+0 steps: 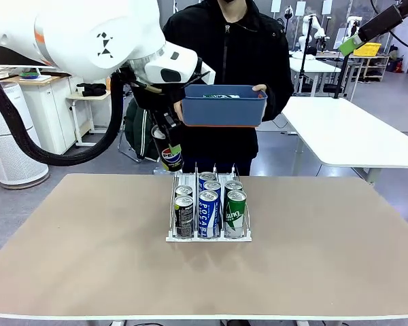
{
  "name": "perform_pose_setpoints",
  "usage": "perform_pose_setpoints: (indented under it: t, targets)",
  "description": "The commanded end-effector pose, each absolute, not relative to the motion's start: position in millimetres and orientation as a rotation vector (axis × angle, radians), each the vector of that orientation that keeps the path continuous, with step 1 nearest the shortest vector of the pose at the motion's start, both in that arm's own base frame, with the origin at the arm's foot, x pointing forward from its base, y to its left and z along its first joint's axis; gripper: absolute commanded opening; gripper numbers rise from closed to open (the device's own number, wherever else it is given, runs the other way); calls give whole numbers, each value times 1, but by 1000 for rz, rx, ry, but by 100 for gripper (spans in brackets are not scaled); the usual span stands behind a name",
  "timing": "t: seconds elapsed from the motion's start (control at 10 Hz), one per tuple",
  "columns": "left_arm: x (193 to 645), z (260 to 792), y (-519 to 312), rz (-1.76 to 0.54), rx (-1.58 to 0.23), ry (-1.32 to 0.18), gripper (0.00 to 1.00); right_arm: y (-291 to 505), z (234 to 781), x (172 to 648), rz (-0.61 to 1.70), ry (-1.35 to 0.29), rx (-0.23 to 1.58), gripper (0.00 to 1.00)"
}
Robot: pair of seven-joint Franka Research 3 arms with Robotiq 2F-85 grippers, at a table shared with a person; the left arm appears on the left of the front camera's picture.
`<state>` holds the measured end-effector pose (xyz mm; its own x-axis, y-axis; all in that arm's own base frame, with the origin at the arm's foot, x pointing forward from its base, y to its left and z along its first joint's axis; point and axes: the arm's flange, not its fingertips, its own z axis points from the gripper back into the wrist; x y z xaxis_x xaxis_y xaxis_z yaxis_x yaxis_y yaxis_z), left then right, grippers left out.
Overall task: Fill the beverage cans into the dispenser.
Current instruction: Place the picked Pepsi coke in the line of the Automatic Can Dispenser with the same cans.
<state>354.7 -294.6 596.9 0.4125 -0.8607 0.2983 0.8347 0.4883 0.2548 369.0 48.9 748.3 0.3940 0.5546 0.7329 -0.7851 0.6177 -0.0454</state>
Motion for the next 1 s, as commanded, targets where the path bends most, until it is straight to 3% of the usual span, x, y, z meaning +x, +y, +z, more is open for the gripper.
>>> perform_pose_setpoints:
  t: [0.0, 0.5, 0.9]
  targets:
    - [330, 590, -296, -1098, 46, -430, 58, 48, 748, 370, 869, -789, 342, 100]
    - [289, 544, -321, -1165, 97, -540, 58, 48, 748, 370, 869, -789, 342, 100]
    - [272, 508, -327, -1220, 64, -494, 58, 48, 748, 370, 869, -789, 342, 100]
